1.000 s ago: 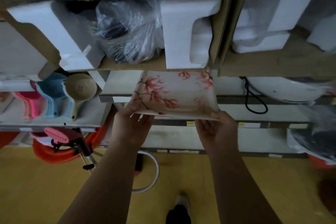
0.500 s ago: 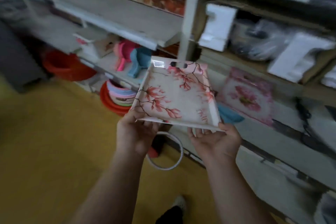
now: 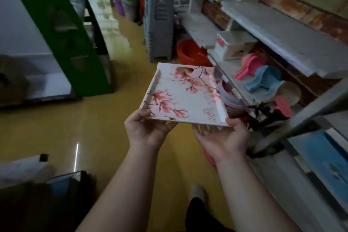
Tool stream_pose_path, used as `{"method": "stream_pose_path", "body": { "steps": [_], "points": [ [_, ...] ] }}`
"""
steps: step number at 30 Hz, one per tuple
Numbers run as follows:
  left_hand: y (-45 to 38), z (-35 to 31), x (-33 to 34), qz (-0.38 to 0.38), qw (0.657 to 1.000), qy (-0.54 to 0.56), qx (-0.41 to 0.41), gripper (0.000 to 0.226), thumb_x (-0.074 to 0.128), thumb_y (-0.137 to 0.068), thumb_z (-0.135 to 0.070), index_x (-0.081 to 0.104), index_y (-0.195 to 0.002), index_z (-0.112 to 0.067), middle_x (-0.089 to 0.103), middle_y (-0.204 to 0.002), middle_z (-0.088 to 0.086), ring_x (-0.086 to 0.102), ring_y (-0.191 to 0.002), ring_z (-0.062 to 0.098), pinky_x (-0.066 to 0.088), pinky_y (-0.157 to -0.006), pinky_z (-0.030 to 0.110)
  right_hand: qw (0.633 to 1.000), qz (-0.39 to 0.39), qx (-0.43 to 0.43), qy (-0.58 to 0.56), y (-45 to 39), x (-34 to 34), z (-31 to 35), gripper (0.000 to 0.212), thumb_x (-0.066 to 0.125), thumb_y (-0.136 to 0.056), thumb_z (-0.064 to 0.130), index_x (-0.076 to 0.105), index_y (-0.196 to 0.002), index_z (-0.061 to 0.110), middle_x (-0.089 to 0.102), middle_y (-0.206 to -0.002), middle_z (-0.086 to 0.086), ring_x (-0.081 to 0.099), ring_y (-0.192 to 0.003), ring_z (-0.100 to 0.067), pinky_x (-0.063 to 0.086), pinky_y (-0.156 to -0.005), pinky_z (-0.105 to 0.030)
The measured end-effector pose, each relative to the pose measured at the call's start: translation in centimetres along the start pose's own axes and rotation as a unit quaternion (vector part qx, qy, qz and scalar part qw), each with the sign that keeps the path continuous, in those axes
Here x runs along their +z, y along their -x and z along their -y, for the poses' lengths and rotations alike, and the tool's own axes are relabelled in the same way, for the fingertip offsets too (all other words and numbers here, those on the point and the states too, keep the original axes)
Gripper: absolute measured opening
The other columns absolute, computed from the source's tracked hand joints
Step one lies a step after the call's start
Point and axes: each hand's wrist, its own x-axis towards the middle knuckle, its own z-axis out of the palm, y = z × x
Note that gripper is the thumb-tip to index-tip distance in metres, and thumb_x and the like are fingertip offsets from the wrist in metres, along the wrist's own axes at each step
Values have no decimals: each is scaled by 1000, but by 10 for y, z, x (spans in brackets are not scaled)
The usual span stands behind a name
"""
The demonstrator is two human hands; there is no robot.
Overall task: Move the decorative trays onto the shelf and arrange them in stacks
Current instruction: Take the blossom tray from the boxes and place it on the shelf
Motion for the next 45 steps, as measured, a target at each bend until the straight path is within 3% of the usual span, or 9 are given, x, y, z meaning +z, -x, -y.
{"method": "stream_pose_path", "body": {
  "steps": [4,8,14,22,26,29,39,42,45],
  "points": [
    [-7,-34,-8,-36,997,-3,74,88,51,-65,-8,56,-153,-8,59,-153,25,54,-140,54,34,-112,79,998,34,45,35,-37,29,-26,74,61,-66,21,66,-139,14,70,-133,-18,63,-127,-44,45,-106,-66],
    [-34,-61,0,-67,986,-42,147,82,50,-67,-10,62,-149,-11,58,-154,23,53,-143,51,37,-112,76,992,74,91,45,-87,59,-40,57,70,-69,27,71,-125,19,71,-128,-16,64,-125,-41,46,-106,-63],
    [-122,-80,27,-98,975,-64,191,81,53,-67,-15,64,-148,-11,65,-147,23,58,-137,50,44,-109,73,985,98,128,62,-183,118,-25,56,74,-67,31,72,-122,19,72,-126,-15,66,-116,-39,47,-105,-60],
    [-256,-70,75,-98,973,-65,199,64,53,-88,-25,62,-150,-11,66,-146,21,60,-137,47,44,-111,71,985,92,127,78,-307,187,35,66,74,-67,36,72,-131,20,74,-125,-15,69,-115,-38,48,-105,-59],
    [-304,-76,84,-116,974,-37,193,62,62,-94,-46,66,-146,-11,70,-140,22,61,-134,48,43,-111,73,984,89,138,76,-361,204,38,64,73,-65,35,73,-127,20,73,-123,-14,67,-113,-38,44,-107,-59],
    [-337,-93,81,-145,969,-27,198,63,63,-93,-45,66,-145,-9,70,-139,23,60,-135,49,42,-111,75,982,72,158,79,-399,209,30,67,74,-67,36,72,-131,19,73,-126,-15,67,-116,-39,49,-103,-59],
    [-533,-202,86,-149,975,-4,166,62,59,-89,-34,65,-145,-7,73,-134,23,62,-130,52,41,-108,78,987,32,113,110,-565,320,-13,57,69,-86,42,69,-138,19,70,-137,-17,66,-122,-38,50,-105,-58],
    [-600,-241,100,-135,980,-6,149,60,61,-87,-33,68,-141,-8,72,-137,22,63,-130,50,43,-108,76,989,28,82,121,-616,367,-18,74,72,-77,41,64,-145,14,66,-142,-19,65,-125,-40,52,-104,-58],
    [-666,-279,123,-123,984,-7,125,69,67,-73,-32,71,-139,-11,71,-139,20,64,-130,49,44,-108,74,991,29,50,118,-669,415,-26,63,64,-89,39,62,-146,13,66,-142,-22,64,-127,-42,52,-104,-58]
  ]
}}
